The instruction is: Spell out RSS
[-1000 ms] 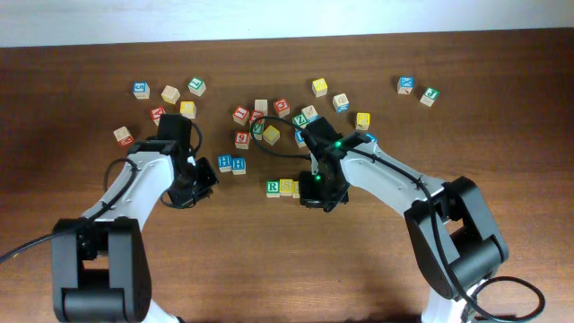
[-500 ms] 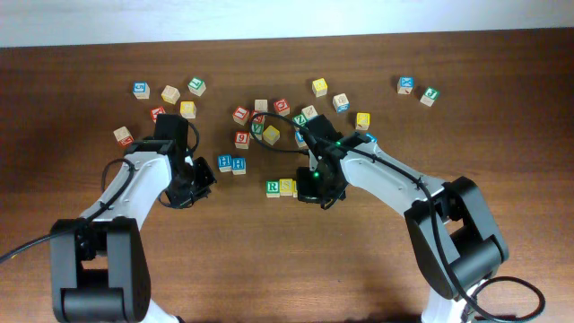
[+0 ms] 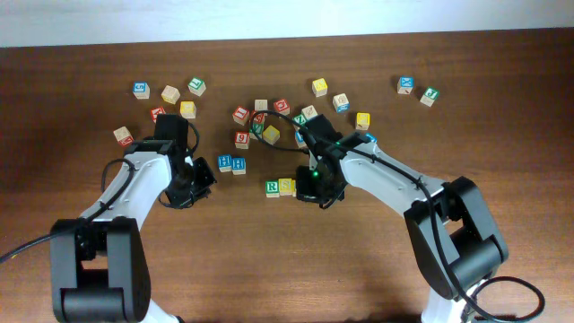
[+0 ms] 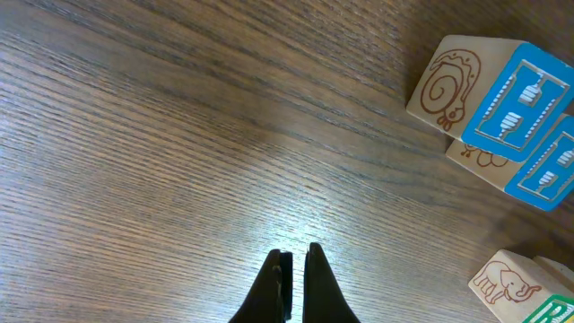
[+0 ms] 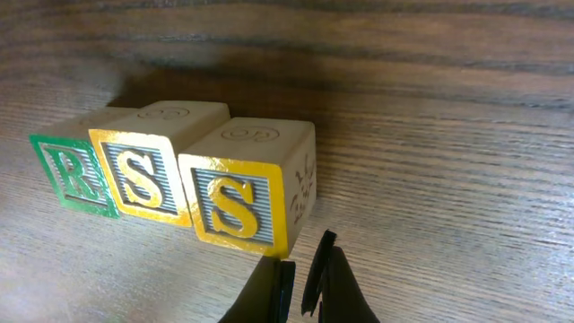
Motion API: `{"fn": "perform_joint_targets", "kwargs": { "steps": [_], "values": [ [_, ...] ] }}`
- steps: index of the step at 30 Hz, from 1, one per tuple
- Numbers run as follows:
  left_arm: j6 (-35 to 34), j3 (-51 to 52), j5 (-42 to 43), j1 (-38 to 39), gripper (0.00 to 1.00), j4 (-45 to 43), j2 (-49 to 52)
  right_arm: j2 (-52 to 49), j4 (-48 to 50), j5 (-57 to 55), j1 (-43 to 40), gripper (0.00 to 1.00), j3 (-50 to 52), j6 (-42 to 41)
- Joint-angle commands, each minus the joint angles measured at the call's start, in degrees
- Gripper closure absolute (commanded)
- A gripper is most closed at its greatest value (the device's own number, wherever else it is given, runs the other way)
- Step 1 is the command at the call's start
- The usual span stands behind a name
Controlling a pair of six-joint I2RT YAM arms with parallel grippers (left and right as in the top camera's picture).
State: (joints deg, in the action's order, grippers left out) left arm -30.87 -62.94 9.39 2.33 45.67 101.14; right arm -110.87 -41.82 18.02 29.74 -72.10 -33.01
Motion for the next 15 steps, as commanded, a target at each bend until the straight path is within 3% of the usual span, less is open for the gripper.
{"fn": "perform_joint_targets", "kwargs": {
  "steps": [1,15],
  "values": [
    [0.55,0.24,-0.42,-0.24,1.00,0.11,-1.20,-0.20,0.59,-0.81,1.38,0.96,0.11,-1.01],
    [0.57,0.24,-0.42,-0.24,1.00,0.33,-1.20,-0.20,3.34,-0.90,1.38,0.96,0.11,-2.03]
  ]
}}
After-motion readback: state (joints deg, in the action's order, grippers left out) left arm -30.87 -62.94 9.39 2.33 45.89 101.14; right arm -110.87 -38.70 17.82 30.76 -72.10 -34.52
